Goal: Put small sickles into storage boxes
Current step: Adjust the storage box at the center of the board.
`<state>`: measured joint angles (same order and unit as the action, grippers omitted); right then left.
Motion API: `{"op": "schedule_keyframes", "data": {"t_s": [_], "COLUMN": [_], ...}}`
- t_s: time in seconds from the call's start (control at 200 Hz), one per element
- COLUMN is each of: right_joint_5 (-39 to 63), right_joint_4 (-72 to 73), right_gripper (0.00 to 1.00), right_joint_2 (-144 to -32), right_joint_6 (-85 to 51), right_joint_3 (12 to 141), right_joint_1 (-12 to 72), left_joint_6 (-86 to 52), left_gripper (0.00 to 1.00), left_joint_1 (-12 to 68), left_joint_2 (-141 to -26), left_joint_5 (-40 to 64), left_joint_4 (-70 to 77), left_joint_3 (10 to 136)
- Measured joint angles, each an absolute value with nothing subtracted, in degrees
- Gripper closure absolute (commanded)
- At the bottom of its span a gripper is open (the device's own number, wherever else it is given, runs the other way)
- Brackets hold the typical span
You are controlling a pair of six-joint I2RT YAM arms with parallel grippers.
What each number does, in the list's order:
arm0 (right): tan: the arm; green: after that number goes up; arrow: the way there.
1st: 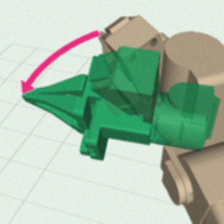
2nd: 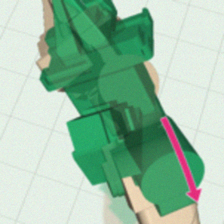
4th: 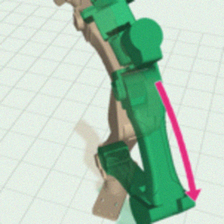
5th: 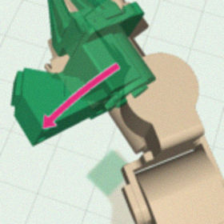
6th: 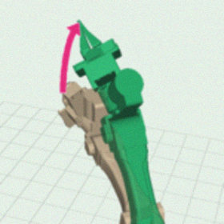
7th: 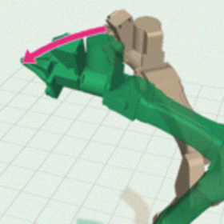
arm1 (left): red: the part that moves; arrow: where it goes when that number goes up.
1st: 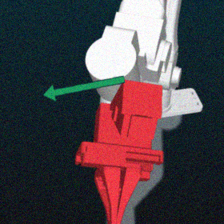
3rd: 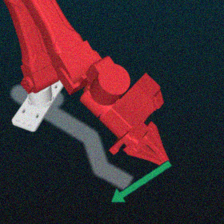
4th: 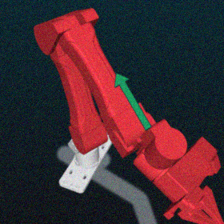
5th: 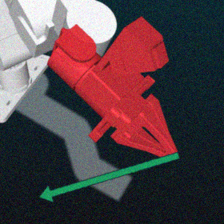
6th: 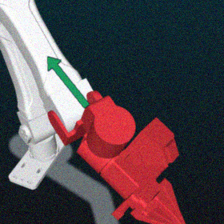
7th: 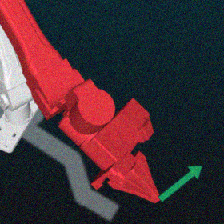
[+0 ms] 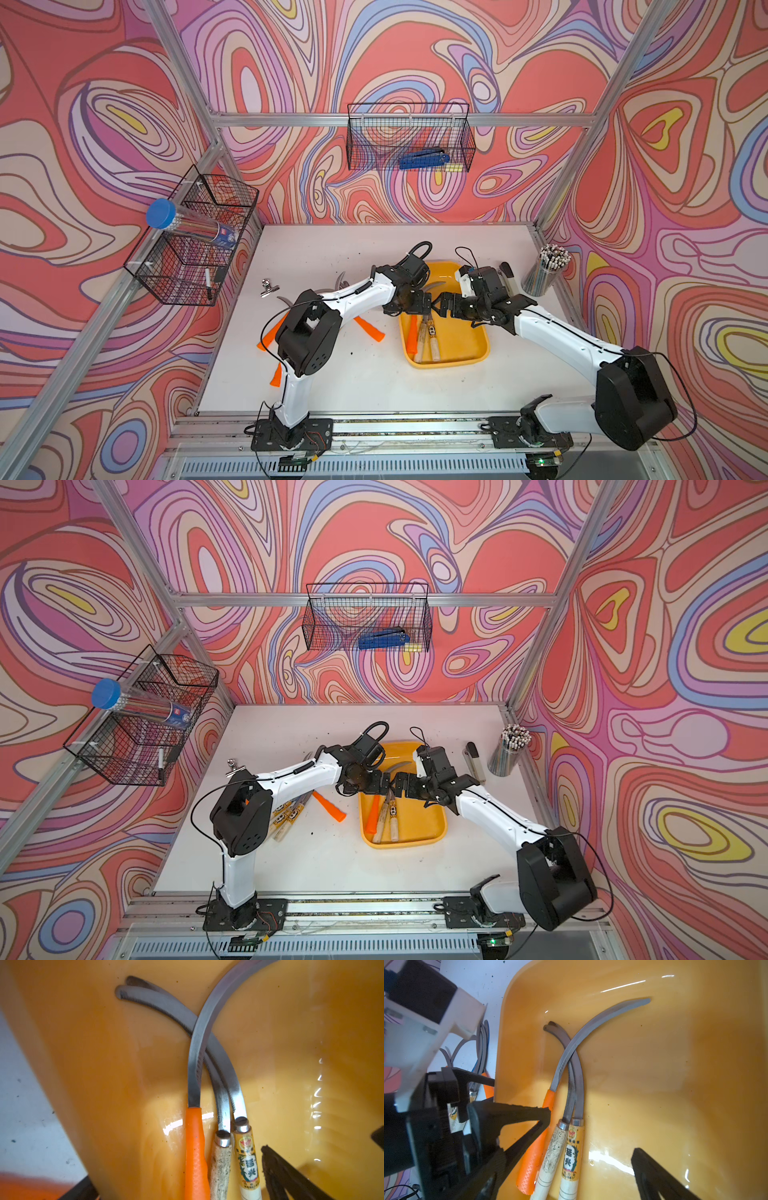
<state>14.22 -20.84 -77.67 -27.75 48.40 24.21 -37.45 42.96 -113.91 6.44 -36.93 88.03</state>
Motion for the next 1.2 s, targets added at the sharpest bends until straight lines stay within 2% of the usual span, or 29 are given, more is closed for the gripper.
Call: {"op": "schedule_keyframes", "data": {"t_s": [0.26,0.456,0.816,1.202], "right_joint_5": [13.3,14.0,16.2,14.1], "right_joint_4": [-22.0,-22.2,-21.0,-17.1], "right_gripper": [0.02,0.02,0.02,0.02], "right_joint_2": [-77.3,-77.3,-77.3,-77.3], "right_joint_6": [-27.6,-26.8,-26.5,-27.6], "right_joint_3": [48.4,48.5,48.6,48.9], "right_joint_1": [24.0,24.0,24.6,36.8], "left_joint_6": [-36.5,-34.5,-31.2,-31.3], "left_gripper": [0.00,0.00,0.00,0.00], "left_joint_1": [43.0,43.1,41.9,39.5], "left_joint_2": [-115.0,-114.1,-101.2,-91.8], "left_joint_5": [7.2,3.4,-5.1,-9.5], "left_joint_4": [-37.0,-39.2,-45.1,-47.1], "left_joint_3": [90.3,90.3,80.7,67.1]}}
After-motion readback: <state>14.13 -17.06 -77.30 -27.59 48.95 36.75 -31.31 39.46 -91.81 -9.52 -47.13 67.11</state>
